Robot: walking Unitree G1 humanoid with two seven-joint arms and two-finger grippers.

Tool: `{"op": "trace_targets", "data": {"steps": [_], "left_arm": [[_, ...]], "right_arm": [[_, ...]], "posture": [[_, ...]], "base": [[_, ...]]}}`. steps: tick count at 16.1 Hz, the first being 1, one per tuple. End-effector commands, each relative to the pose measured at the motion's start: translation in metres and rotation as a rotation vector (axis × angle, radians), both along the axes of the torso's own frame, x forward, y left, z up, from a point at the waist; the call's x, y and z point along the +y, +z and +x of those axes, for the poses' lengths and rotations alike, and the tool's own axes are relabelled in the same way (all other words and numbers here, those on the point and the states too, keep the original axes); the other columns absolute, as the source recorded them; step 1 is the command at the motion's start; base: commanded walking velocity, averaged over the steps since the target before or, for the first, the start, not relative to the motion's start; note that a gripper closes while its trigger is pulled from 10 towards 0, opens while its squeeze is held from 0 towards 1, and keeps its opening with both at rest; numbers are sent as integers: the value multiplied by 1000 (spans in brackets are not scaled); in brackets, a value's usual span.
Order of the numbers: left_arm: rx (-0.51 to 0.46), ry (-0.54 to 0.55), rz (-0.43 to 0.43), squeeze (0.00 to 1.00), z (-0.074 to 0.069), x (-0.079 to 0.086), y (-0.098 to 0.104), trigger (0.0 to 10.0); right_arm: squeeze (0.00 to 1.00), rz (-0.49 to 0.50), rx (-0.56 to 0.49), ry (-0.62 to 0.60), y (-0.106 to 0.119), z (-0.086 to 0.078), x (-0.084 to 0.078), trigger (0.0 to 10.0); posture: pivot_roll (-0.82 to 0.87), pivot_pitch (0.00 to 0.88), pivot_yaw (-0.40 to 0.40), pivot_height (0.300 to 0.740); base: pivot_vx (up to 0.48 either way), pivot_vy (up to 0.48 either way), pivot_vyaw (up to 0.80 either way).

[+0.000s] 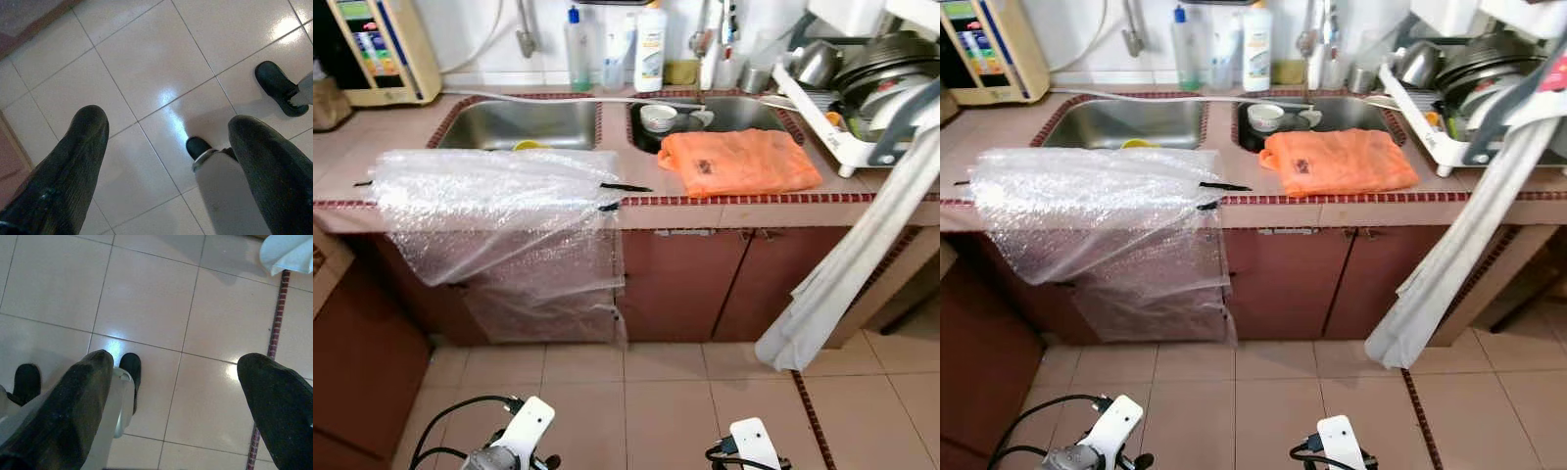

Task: Kitchen organization

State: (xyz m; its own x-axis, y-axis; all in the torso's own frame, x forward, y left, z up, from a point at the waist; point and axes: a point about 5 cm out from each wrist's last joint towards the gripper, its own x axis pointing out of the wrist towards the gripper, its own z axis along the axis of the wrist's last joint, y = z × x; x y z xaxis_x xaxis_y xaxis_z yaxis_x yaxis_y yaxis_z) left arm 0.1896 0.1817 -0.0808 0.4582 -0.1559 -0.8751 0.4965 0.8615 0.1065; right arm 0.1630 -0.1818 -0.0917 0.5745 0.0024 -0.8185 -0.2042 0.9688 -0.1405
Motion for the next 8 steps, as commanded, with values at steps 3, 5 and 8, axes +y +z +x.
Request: {"op": "trace_targets", "data": {"steps": [3,5,8], "left_arm": [[11,7,14,0,0,4,0,10000],[29,35,20,0,-2,5,-1,10000],[54,82,18,0,-4,7,-2,10000]], "right_arm": [[0,7,10,-6,-1,-1,2,10000],[0,9,9,-10,-1,-2,2,10000],[0,9,11,-3,-1,-1,3,10000]], "posture": [[-66,0,44,740],[-63,0,42,740],[-58,0,38,740]], "base": [[0,0,-781],[0,0,-781],[0,0,-781]]}}
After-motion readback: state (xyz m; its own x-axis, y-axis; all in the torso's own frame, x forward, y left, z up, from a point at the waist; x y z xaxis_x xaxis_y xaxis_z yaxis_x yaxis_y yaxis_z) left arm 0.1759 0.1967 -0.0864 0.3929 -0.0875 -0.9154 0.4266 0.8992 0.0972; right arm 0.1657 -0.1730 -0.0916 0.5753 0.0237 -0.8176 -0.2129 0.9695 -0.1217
